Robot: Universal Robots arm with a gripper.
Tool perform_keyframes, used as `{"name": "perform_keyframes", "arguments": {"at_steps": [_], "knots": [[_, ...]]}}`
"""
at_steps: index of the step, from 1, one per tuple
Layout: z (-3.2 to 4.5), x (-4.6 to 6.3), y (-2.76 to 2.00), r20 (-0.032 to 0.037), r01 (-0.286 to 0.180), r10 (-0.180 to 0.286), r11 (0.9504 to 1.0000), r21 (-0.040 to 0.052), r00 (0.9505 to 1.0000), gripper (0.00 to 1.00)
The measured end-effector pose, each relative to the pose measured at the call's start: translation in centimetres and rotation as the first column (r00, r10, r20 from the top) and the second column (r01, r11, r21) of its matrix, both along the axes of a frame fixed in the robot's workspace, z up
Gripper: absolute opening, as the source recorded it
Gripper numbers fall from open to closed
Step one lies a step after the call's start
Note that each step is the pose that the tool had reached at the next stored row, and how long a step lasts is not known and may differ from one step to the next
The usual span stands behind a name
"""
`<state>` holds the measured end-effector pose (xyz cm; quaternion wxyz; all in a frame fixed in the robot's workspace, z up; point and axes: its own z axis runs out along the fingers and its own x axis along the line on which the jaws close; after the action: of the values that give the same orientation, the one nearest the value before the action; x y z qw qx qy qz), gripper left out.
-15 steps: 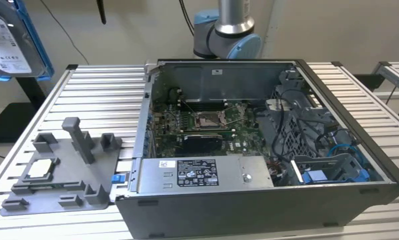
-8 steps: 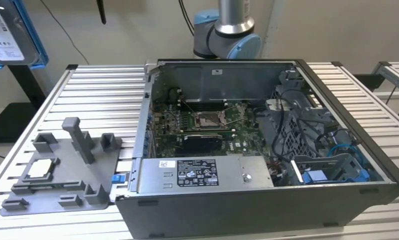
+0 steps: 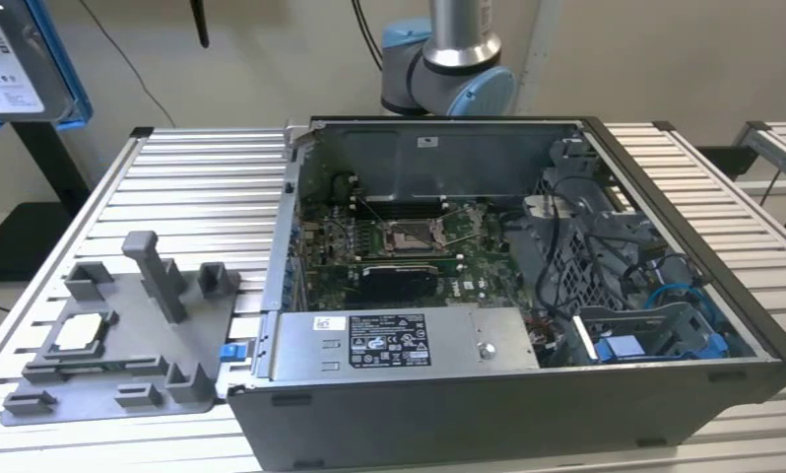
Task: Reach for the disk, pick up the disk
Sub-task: 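Pick up the disk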
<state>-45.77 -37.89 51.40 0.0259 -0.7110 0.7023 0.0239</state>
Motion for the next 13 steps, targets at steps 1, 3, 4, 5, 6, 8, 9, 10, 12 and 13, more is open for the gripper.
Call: {"name": "perform_keyframes", "arguments": {"at_steps": [1,3,4,5,6,8,9,10,12,13], "knots": [[0.0,0.0,0.0,0.0001,0.0,0.0,1.0,0.0,1.0,0.0],[0.0,0.1,0.0,0.0,0.0,0.0,1.0,0.0,1.0,0.0],[0.0,0.1,0.0,0.0,0.0,0.0,1.0,0.0,1.0,0.0],[0.0,0.2,0.0,0.0,0.0,0.0,1.0,0.0,1.0,0.0],[0.0,0.3,-0.01,0.0,0.0,0.0,1.0,0.0,1.0,0.0],[0.0,0.5,0.0,-0.0001,0.0,0.0,1.0,0.0,1.0,0.0],[0.0,0.6,0.0,-0.0001,0.0,0.0,1.0,0.0,1.0,0.0],[0.0,0.7,0.0,0.0,0.0,0.0,1.0,0.0,1.0,0.0],[0.0,1.0,0.0,0.0,0.0,0.0,1.0,0.0,1.0,0.0],[0.0,1.1,0.0,0.0,0.0,0.0,1.0,0.0,1.0,0.0]]}}
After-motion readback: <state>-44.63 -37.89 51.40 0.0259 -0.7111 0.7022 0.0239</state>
